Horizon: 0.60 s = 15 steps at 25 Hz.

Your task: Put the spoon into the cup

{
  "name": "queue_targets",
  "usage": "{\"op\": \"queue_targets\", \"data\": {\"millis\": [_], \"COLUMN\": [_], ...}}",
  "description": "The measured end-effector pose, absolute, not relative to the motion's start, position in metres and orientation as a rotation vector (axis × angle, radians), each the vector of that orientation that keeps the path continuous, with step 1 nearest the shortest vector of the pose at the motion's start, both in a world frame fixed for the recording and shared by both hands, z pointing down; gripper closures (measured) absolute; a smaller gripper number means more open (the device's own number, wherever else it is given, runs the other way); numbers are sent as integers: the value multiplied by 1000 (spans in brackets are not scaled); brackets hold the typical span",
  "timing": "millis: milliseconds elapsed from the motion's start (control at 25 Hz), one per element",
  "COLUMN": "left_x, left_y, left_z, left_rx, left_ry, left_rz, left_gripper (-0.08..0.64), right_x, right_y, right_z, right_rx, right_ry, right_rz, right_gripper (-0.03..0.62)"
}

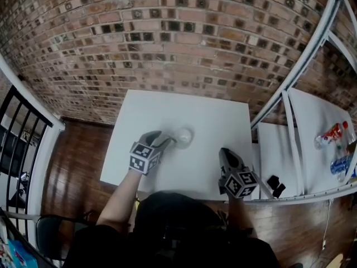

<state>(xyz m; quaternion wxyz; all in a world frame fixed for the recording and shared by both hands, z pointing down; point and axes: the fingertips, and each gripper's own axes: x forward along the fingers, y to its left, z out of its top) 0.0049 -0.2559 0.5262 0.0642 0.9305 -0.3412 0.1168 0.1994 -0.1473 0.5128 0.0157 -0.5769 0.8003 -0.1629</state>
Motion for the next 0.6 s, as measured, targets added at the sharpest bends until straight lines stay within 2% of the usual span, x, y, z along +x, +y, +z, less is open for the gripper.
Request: {"op": "queue_targets", "data": {"millis": [80, 120, 160, 200, 600], "left_x": [-6, -14, -23, -31, -91], "left_y": [-259, -260, -260, -260, -236], "left_z": [515, 510, 505, 501, 471], "left_rx": [2801, 2788, 2770, 2752, 2716], "left_ry": [-1103, -1166, -1234, -1285, -1345], "left_rz": [277, 242, 211, 181, -61], "left_gripper": [391, 432, 537, 558, 558], "right_x": [201, 202, 203, 204, 189], "right_y": [-146, -145, -144, -143, -151], "right_z": [511, 510, 511, 511, 512], "right_rx": [-1797, -1799, -1801, -1803, -1759], "right_ry": [2487, 2486, 2485, 2486, 2516], "right_rz": [-497, -495, -496, -498, -508], "right_gripper": [588, 588, 588, 588, 588]}}
